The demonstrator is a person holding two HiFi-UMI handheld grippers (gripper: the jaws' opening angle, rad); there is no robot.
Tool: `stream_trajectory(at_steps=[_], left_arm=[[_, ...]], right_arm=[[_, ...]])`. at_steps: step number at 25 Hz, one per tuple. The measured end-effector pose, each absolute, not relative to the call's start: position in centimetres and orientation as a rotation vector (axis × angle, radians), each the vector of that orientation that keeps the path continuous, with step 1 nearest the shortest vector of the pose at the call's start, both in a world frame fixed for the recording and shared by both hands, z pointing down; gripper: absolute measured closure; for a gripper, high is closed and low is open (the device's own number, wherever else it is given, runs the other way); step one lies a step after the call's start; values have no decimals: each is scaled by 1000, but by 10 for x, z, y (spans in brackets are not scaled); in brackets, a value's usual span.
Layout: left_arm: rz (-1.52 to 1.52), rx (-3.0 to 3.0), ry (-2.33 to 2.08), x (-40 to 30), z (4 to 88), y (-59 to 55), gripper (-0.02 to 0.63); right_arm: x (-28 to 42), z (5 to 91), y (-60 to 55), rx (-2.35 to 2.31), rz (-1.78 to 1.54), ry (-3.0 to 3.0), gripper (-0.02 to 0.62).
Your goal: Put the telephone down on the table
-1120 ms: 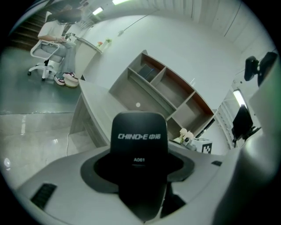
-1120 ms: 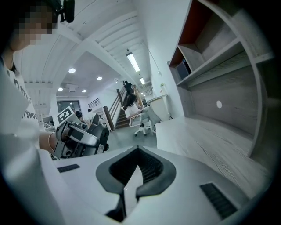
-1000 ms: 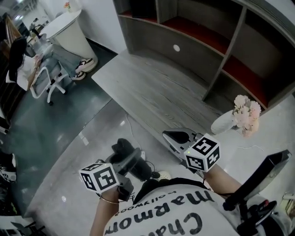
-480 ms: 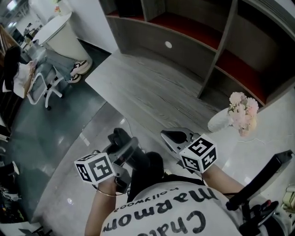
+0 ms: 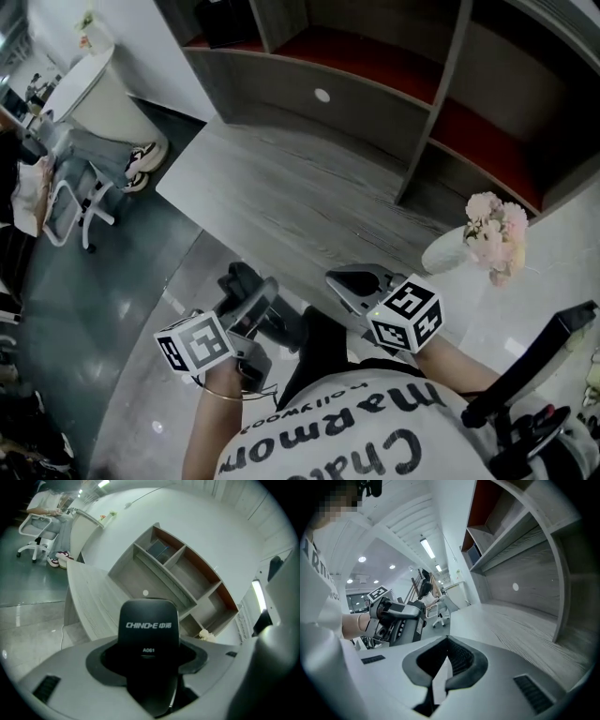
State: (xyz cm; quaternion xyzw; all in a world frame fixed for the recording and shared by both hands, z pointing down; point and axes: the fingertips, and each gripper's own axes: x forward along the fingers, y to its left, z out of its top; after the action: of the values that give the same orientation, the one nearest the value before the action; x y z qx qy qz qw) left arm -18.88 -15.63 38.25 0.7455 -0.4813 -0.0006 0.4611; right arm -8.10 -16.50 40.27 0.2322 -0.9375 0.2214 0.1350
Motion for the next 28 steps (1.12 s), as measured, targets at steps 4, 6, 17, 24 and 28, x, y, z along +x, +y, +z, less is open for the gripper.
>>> stream_trajectory(at_steps=[4,6,17,24,28], left_arm=[[19,1835,-1147,-196,391,-190,333],[45,1829,-1130,-200,397,-208,333],[282,1837,-1015,-211,429,-306,333],[456,1842,-964,-216,458,-348,333],[541,1864,-963,-215,470,-370,333]], right_arm=[[-85,410,-188,710,745,-2716,589],[-85,417,-200,739,751,-2688,589],[-75,435,-266,1008,873,-2577,589],[-47,437,-280,1216,938,-2497,589],[-33,438,-284,1293,954,-2478,589]])
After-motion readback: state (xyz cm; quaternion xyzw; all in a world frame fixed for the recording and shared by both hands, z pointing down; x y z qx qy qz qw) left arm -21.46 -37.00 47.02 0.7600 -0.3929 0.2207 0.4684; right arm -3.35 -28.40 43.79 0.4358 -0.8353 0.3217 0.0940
